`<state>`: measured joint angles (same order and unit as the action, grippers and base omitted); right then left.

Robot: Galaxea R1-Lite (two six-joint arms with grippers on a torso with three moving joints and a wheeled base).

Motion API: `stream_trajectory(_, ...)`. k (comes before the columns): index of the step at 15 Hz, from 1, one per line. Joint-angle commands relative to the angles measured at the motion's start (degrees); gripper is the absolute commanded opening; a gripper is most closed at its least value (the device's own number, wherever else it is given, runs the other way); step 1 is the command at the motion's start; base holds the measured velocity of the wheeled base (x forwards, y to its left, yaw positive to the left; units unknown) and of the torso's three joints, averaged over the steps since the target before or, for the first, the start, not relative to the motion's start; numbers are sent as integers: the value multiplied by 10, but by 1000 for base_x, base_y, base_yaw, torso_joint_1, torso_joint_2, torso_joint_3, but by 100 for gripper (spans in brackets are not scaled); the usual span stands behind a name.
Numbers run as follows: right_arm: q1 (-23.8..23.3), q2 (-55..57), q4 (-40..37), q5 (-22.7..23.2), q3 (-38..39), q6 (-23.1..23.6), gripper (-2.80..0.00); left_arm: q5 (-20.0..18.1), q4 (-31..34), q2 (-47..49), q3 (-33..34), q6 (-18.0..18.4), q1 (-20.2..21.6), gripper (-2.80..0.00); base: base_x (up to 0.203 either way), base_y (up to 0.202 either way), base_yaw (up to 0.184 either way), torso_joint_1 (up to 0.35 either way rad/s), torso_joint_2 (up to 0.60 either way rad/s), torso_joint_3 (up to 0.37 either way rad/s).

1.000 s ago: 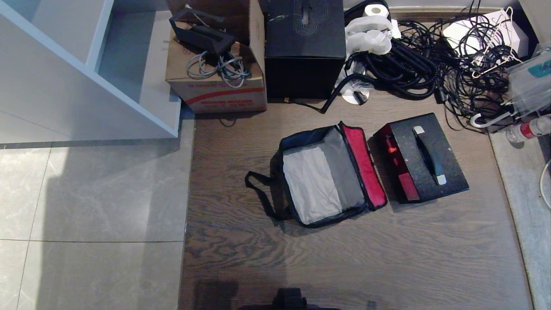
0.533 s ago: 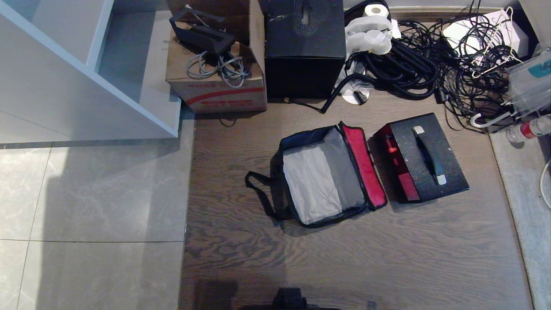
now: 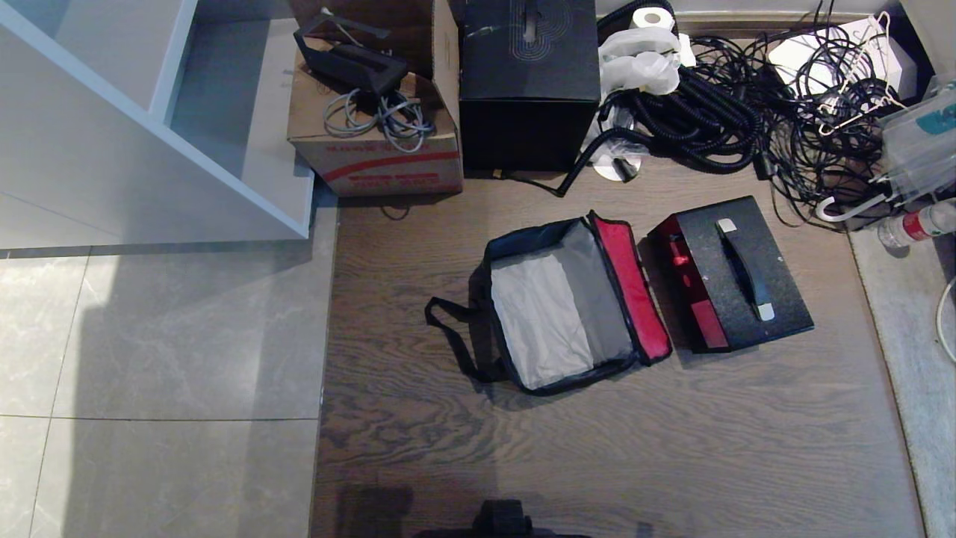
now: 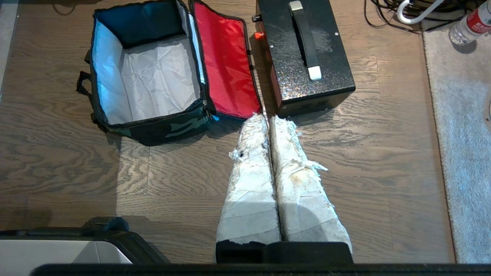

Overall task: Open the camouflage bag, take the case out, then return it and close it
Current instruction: Grip the handle again

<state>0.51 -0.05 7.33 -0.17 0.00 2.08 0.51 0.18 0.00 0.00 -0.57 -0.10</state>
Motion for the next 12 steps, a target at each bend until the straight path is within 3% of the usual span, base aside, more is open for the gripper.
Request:
stream_trajectory(1, 0, 3, 1, 0, 23, 0, -280, 0, 0, 0, 0, 0, 0, -280, 0, 0, 0, 0, 0, 0)
stream_trajectory(12, 0, 3, 1, -2, 23, -27, -280, 0, 0, 0, 0, 0, 0, -280, 0, 0, 0, 0, 0, 0)
